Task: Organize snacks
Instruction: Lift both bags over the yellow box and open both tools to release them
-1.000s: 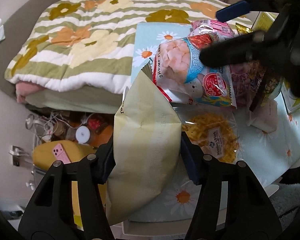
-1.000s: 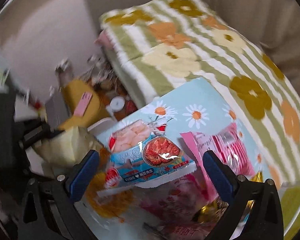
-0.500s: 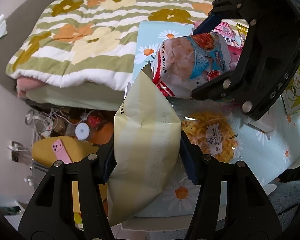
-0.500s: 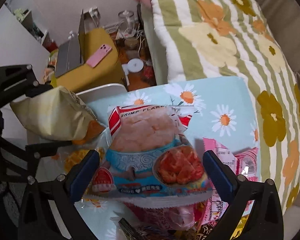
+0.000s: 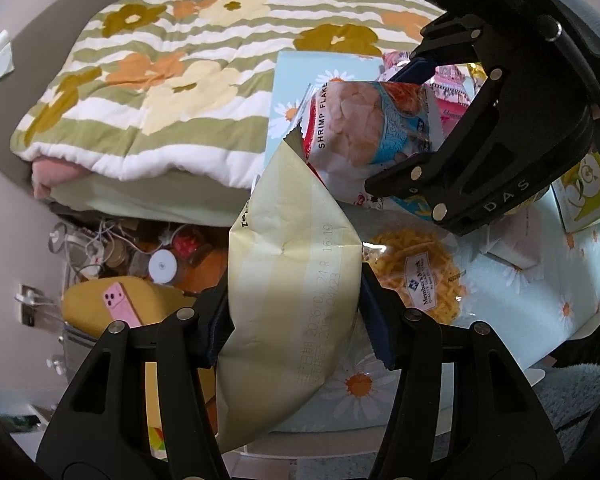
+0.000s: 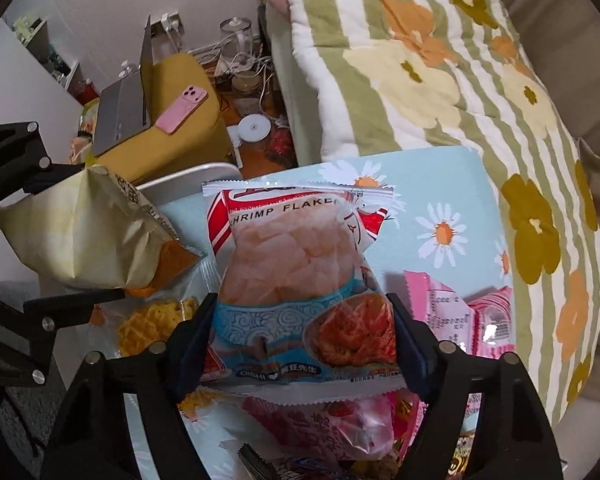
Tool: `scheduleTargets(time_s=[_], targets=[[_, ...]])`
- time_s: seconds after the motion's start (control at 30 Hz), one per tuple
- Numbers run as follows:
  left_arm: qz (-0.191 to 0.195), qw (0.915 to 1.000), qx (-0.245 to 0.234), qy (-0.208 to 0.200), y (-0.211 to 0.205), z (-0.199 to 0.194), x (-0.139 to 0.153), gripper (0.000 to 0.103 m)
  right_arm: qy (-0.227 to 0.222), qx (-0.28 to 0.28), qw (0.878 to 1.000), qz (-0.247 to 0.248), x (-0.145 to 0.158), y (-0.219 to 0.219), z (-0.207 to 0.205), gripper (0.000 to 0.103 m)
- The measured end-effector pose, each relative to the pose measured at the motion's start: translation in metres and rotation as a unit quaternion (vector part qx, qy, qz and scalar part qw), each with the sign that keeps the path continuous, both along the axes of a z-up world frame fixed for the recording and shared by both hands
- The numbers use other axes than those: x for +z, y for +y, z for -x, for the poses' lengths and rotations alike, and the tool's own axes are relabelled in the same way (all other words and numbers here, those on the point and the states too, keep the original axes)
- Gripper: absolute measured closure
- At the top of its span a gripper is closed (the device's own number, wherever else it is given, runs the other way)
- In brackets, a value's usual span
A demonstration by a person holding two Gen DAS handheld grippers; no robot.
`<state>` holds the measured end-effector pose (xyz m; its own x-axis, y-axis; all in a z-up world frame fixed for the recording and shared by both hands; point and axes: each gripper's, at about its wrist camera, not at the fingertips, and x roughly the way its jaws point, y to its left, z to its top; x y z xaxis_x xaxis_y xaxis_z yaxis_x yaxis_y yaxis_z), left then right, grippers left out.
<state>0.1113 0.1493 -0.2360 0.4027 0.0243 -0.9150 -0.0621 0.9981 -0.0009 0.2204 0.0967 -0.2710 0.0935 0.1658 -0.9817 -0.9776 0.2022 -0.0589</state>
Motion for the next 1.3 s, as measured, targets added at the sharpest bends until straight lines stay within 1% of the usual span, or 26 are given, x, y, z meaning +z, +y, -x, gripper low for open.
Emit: scheduleTargets(time_s=[0.1,0.23,0.37,0.47,0.57,0.73,0.8,0.9,1.1,1.23,1.3], targets=[[0.001,1.0000,-0.003,-0.007,0.001,0.000,0.007,0.051,-0.007,-0.018,1.000,-0.015,0.014,-0.004,-0.002,0.029],[0.001,0.9997,-0.010,-0.022,-0.001,0.001,0.021,0.051,-0.005,-0.048,0.998,-0.041,0.037,-0.010,-0.006,0.030],[-0.002,0.9989,-0.022,-0.042,-0.003,0.001,0.040,0.051,-0.028,-0.070,0.995,-0.062,0.062,-0.017,-0.004,0.030],[-0.002,0.9978,-0.033,-0.058,-0.004,0.000,0.053,0.051,-0.038,-0.096,0.991,-0.086,0.086,-0.026,-0.006,0.030],[0.000,0.9965,-0.045,-0.071,-0.005,-0.006,0.066,0.051,-0.051,-0.130,0.984,-0.111,0.111,-0.040,-0.010,0.030],[0.004,0.9933,-0.064,-0.096,-0.010,-0.020,0.094,0.051,-0.072,-0.193,0.966,-0.153,0.148,-0.074,-0.015,0.030],[-0.001,0.9908,-0.074,-0.113,-0.017,-0.026,0.108,0.051,-0.077,-0.217,0.958,-0.168,0.160,-0.093,-0.016,0.030],[-0.007,0.9870,-0.091,-0.132,-0.034,-0.042,0.128,0.051,-0.100,-0.249,0.947,-0.177,0.175,-0.126,-0.020,0.030],[-0.022,0.9768,-0.112,-0.181,-0.095,-0.076,0.170,0.051,-0.131,-0.314,0.918,-0.205,0.201,-0.213,-0.031,0.030],[-0.012,0.9725,-0.117,-0.201,-0.144,-0.098,0.189,0.051,-0.136,-0.354,0.901,-0.213,0.209,-0.276,-0.040,0.030],[0.000,0.9710,-0.123,-0.205,-0.176,-0.111,0.195,0.051,-0.149,-0.370,0.892,-0.211,0.211,-0.308,-0.044,0.030]])
